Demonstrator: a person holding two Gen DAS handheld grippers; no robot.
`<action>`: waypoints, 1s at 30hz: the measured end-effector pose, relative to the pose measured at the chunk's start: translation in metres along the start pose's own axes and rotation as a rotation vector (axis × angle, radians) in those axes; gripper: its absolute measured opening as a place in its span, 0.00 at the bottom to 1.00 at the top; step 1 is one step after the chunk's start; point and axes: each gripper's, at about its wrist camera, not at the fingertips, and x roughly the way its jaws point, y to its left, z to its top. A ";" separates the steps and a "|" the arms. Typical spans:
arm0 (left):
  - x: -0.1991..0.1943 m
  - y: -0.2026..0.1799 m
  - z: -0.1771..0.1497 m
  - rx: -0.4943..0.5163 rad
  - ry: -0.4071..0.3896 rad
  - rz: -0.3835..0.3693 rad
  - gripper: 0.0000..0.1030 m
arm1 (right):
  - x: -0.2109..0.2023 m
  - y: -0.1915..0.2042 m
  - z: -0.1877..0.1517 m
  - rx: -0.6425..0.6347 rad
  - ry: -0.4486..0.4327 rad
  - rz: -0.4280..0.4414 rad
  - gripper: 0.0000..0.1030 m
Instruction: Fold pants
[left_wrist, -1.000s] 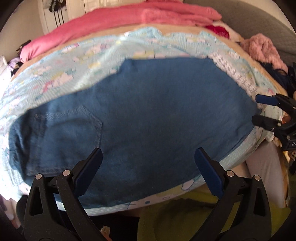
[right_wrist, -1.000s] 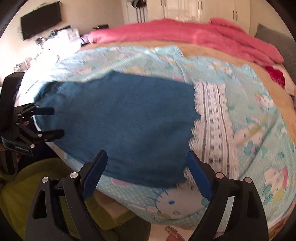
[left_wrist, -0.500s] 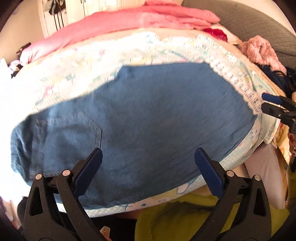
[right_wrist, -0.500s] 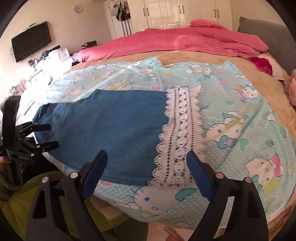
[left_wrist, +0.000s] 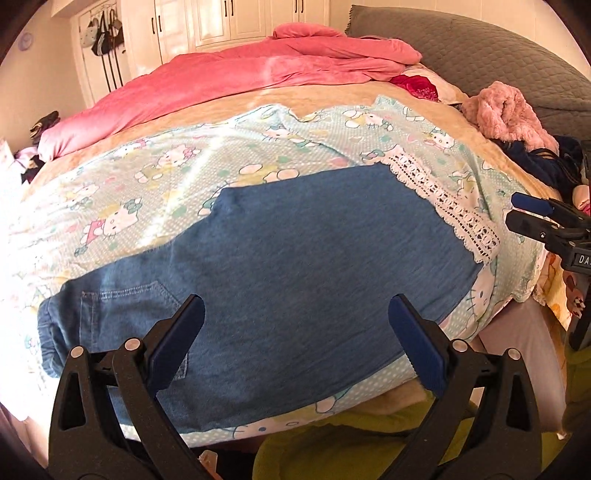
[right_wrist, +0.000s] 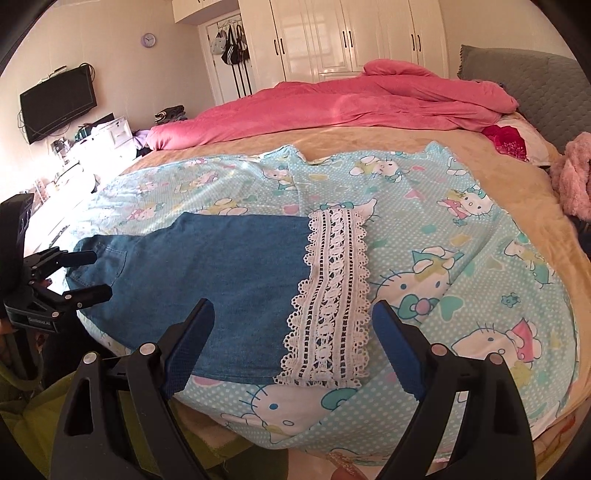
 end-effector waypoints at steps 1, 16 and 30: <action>0.000 -0.001 0.002 0.002 -0.002 0.001 0.91 | -0.001 -0.001 0.000 0.003 -0.003 0.001 0.84; 0.014 -0.028 0.031 0.063 -0.006 -0.010 0.91 | -0.006 -0.014 -0.004 0.029 -0.015 -0.026 0.84; 0.044 -0.050 0.051 0.108 0.019 -0.029 0.91 | -0.002 -0.021 -0.010 0.037 -0.007 -0.026 0.84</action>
